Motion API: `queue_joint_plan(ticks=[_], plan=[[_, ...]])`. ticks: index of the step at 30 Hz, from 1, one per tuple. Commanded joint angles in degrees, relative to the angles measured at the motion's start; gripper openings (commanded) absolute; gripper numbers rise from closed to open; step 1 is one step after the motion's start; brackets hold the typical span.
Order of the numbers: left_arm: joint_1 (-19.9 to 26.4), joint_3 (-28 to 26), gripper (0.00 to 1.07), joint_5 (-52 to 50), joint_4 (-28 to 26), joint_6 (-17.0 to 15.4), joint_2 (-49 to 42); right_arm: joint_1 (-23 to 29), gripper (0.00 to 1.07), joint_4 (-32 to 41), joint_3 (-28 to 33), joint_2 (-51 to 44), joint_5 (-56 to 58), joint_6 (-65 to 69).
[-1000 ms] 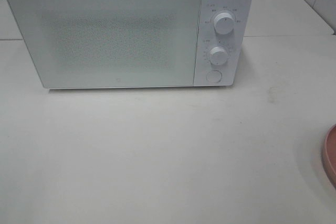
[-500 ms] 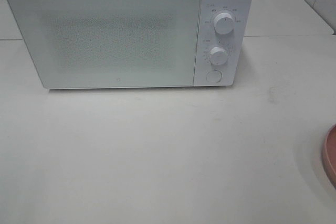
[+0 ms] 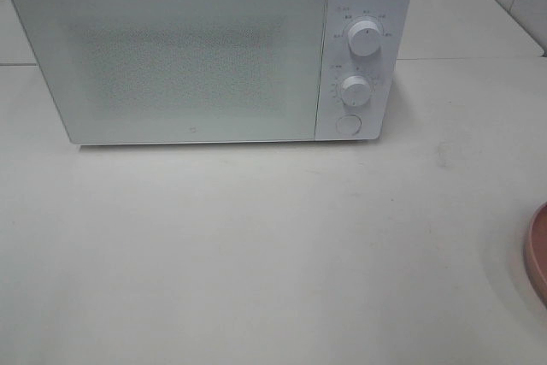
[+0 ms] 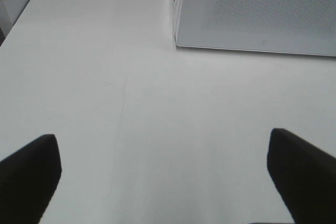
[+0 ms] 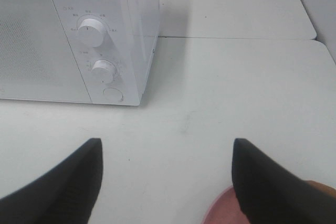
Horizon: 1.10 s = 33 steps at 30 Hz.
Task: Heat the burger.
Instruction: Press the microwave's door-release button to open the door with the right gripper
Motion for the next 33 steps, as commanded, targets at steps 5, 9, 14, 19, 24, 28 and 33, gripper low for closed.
queue_joint_plan(ticks=[5, 9, 14, 19, 24, 28, 33], plan=[[-0.23, -0.06, 1.00, -0.86, -0.46, 0.17, -1.20, -0.06, 0.68, -0.34, -0.23, 7.51, -8.08, -0.29], [-0.23, -0.06, 1.00, -0.86, -0.46, 0.17, -1.20, -0.06, 0.68, -0.34, -0.06, 13.35, -14.84, -0.29], [-0.23, -0.06, 1.00, -0.86, -0.46, 0.17, -1.20, -0.06, 0.69, -0.34, -0.06, 18.05, -20.28, -0.29], [-0.23, -0.06, 1.00, -0.86, -0.46, 0.17, -1.20, -0.06, 0.74, -0.34, -0.06, 23.84, -27.16, -0.29], [-0.23, -0.06, 1.00, -0.86, -0.46, 0.17, -1.20, -0.06, 0.77, -1.03, -0.06, 31.34, -36.44, -0.29], [-0.23, -0.06, 1.00, -0.86, -0.46, 0.17, -1.20, -0.06, 0.77, -1.66, -0.06, 34.32, -40.11, -0.17], [-0.23, -0.06, 1.00, -0.86, -0.46, 0.17, -1.20, -0.06, 0.77, -1.66, -0.06, 39.42, -45.61, -0.23]])
